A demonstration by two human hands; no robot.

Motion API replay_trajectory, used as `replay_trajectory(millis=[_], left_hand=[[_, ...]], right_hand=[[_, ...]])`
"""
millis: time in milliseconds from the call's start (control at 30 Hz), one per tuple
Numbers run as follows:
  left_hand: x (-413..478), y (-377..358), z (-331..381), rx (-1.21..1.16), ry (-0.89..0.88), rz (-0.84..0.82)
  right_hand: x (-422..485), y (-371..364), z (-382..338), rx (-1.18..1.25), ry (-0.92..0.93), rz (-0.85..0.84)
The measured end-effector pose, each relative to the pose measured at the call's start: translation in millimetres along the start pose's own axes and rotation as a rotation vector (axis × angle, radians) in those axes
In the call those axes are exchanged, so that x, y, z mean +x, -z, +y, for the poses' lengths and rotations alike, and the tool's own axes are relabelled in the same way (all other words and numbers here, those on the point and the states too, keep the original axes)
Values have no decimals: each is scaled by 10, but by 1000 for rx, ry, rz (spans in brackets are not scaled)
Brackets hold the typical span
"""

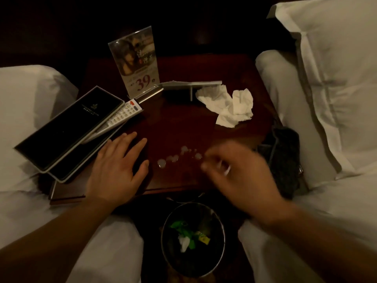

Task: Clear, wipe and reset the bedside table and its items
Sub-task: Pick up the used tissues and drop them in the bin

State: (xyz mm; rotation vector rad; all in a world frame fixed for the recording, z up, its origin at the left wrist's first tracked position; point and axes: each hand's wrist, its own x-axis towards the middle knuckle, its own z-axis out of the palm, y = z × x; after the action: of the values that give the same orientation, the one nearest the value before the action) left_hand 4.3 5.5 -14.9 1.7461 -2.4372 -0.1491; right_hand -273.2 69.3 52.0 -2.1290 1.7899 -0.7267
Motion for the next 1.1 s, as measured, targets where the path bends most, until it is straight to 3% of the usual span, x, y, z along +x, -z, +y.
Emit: replay_trajectory(millis=[100,233,333,433,533,833,1100], left_hand=[[26,-14,21,0,0,-11],[42,0,21,-5,-4,-13],[32,8,7,-6,-4,-10],[38,13,35,-13,1,-4],[46,28,51,-32,5,-7],[56,60,22,-14,4,-14],[52,31,23,-2,-5,19]], right_hand=[[545,162,320,-135,-83,107],[986,153,722,-371,-232,15],[1118,130,886,-427,-305,35],[1277,146,1015,-449,-400,-71],[1371,113,1039,-358,-412,-71],[1030,249,699,-180,-280,268],[272,260,47,162,-125,303]])
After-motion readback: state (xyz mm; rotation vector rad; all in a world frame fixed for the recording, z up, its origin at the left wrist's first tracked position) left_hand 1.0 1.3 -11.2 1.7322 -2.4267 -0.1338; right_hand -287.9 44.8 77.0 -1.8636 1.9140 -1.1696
